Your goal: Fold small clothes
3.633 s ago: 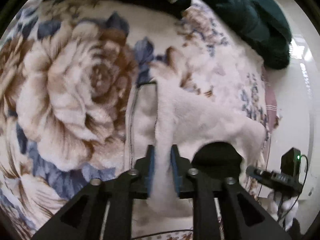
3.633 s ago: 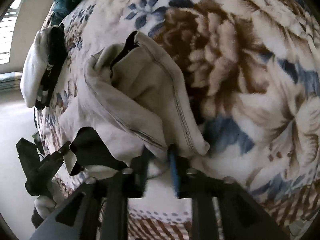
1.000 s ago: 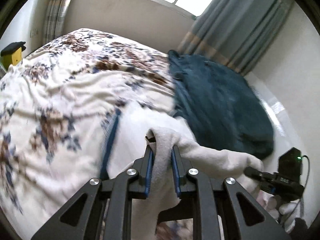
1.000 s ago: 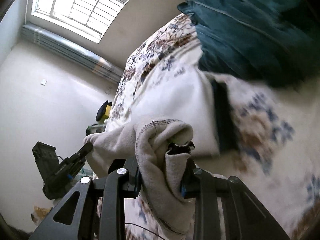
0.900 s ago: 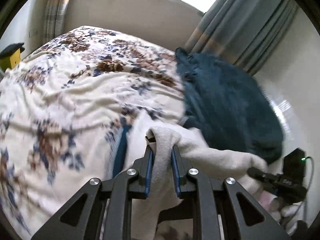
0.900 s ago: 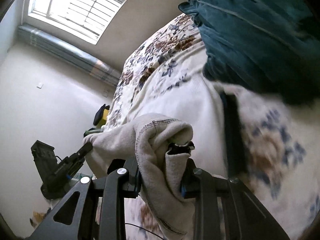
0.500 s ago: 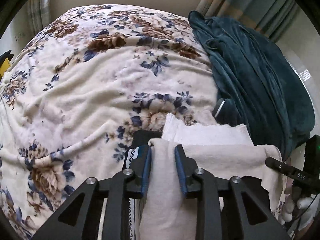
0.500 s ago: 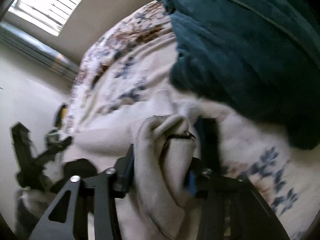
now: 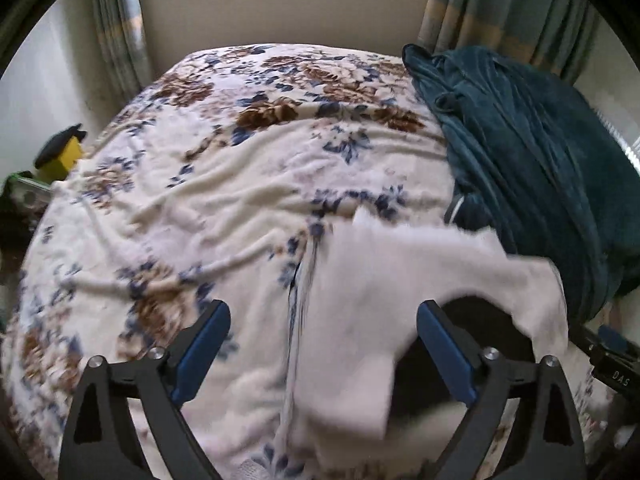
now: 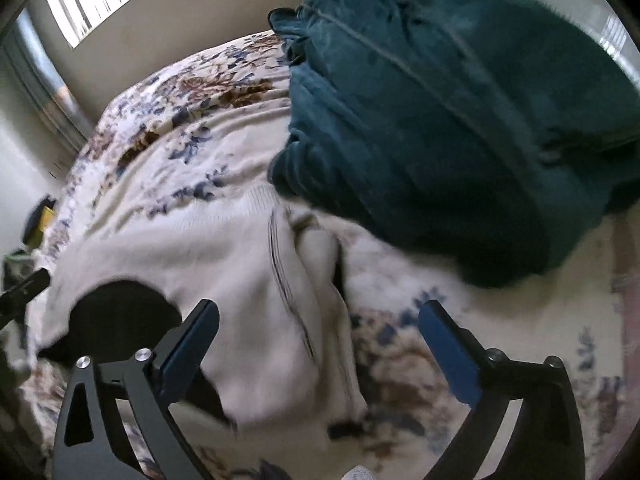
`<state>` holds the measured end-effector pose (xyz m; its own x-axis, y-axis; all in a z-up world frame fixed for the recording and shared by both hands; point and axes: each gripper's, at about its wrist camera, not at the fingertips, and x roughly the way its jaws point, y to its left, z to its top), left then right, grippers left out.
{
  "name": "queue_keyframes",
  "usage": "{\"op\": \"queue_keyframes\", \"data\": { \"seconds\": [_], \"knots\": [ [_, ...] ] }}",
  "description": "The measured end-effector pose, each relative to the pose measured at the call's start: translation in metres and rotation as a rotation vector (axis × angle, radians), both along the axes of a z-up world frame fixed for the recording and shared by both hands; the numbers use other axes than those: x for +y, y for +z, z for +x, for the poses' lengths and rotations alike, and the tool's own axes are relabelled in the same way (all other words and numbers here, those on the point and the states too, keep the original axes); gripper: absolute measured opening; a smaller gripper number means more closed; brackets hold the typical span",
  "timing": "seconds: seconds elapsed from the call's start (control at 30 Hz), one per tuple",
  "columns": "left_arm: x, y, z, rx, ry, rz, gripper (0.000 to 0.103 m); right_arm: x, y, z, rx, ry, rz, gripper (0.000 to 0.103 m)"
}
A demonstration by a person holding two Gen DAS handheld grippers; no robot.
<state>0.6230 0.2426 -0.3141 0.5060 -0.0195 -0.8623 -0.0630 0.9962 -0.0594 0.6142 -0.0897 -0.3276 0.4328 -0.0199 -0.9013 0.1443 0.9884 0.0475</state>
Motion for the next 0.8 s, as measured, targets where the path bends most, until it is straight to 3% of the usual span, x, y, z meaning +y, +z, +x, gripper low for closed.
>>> {"op": "queue_keyframes", "data": {
  "seconds": [0.13,0.37,0.8],
  "knots": [
    [-0.014,0.015,-0.037,0.026,-0.002,0.005,0.096,0.012,0.021,-0.038,0.01,0.012,-0.07,0.102],
    [-0.024,0.061,-0.094,0.011,-0.001,0.034,0.096,0.02,0.081,-0.104,-0.02,-0.004,-0.076,0.102],
    [-0.036,0.21,-0.242,-0.104,-0.055,0.056,0.096,0.036,0.281,-0.274,-0.211,0.012,-0.099,0.102]
  ]
}}
